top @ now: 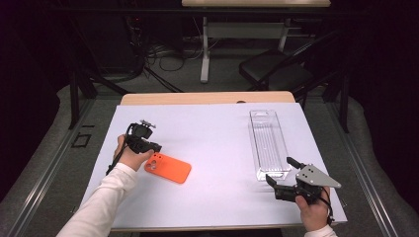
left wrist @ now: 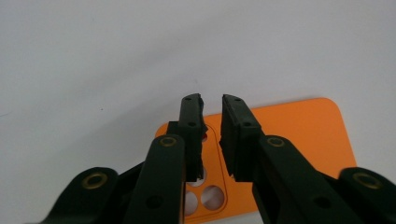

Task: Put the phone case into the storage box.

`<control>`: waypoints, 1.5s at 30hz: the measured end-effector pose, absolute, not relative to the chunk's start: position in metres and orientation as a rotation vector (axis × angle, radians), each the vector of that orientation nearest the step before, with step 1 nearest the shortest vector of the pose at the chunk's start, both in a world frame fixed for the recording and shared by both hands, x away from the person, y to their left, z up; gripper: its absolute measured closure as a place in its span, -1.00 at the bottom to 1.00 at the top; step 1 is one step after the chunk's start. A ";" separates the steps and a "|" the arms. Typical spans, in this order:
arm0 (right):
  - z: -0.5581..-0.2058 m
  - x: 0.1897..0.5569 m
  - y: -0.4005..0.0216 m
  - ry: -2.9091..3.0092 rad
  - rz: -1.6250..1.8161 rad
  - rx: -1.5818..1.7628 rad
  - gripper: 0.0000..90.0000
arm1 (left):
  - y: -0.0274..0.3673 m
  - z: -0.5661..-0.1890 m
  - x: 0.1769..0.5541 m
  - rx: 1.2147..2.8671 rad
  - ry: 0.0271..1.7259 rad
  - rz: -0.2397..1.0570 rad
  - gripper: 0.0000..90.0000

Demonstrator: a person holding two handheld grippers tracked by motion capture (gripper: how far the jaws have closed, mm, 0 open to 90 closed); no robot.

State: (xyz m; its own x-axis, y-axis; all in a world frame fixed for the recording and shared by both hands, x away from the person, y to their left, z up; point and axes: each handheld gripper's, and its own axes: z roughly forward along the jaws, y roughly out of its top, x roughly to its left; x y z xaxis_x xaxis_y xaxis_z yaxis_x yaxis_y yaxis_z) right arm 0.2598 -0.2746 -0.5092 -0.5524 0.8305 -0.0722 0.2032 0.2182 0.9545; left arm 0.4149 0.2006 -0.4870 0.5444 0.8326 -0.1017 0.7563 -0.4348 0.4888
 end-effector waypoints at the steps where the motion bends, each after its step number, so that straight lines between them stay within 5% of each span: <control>1: -0.509 0.260 -0.275 1.900 1.351 0.952 -0.80 | 0.200 -0.489 0.416 2.304 1.285 0.208 0.84; 5: -0.509 0.260 -0.275 1.901 1.351 0.954 -0.80 | 0.199 -0.497 0.422 2.291 1.286 0.216 1.00; 45: -0.510 0.260 -0.276 1.907 1.351 0.949 -0.79 | 0.198 -0.531 0.431 2.371 1.320 0.211 1.00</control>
State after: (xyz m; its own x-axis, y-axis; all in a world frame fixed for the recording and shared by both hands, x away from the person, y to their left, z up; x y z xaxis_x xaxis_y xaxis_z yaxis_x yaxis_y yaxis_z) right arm 0.2602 -0.2764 -0.5100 -0.5575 0.8270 -0.0732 0.2054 0.2228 0.9530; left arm 0.4315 0.1982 -0.5310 0.5386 0.8397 -0.0688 0.7766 -0.4631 0.4271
